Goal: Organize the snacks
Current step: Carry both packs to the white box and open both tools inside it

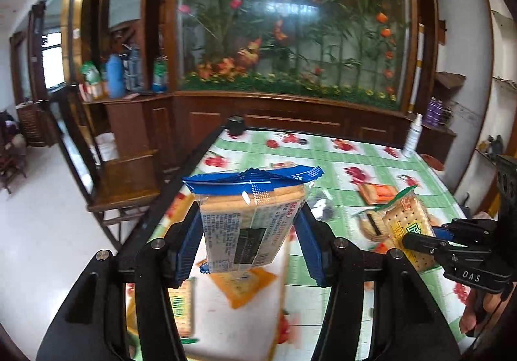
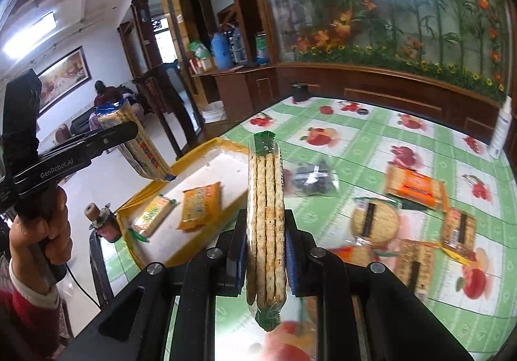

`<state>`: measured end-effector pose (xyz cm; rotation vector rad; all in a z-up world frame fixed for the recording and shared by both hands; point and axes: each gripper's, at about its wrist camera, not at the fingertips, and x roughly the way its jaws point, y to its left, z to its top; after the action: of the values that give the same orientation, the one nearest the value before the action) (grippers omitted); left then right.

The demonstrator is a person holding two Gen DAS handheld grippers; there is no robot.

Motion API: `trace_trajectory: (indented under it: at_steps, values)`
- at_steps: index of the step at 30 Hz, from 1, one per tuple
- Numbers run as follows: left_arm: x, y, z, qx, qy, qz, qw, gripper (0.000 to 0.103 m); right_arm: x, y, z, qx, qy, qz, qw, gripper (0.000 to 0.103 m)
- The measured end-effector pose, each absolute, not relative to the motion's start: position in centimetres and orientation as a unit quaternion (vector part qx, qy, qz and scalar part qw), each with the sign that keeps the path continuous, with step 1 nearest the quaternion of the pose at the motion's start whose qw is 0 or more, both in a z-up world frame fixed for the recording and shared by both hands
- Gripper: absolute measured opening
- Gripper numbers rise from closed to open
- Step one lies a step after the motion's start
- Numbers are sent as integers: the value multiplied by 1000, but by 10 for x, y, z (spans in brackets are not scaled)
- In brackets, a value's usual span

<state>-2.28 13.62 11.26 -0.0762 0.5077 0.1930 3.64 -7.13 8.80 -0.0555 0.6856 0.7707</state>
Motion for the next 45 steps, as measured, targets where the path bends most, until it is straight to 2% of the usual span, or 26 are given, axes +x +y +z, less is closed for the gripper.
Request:
trace_trajectory:
  at_steps: [12,24,39,43,45]
  values:
    - [-40,170,97,-58,249,137,957,55,41,12,79,-48,336,415,844,19]
    - [-26,190,62,-74,287,153,943,55,88,96,37,-53,368,403,836,19]
    - [-7,190,33,-66,333,158,927,55,129,155,-12,-114,399,359,836,20]
    - [-7,188,33,-62,334,162,927,56,132,160,-19,-116,405,360,833,20]
    - [-7,187,32,-60,335,165,926,60,133,161,-19,-115,405,362,832,21]
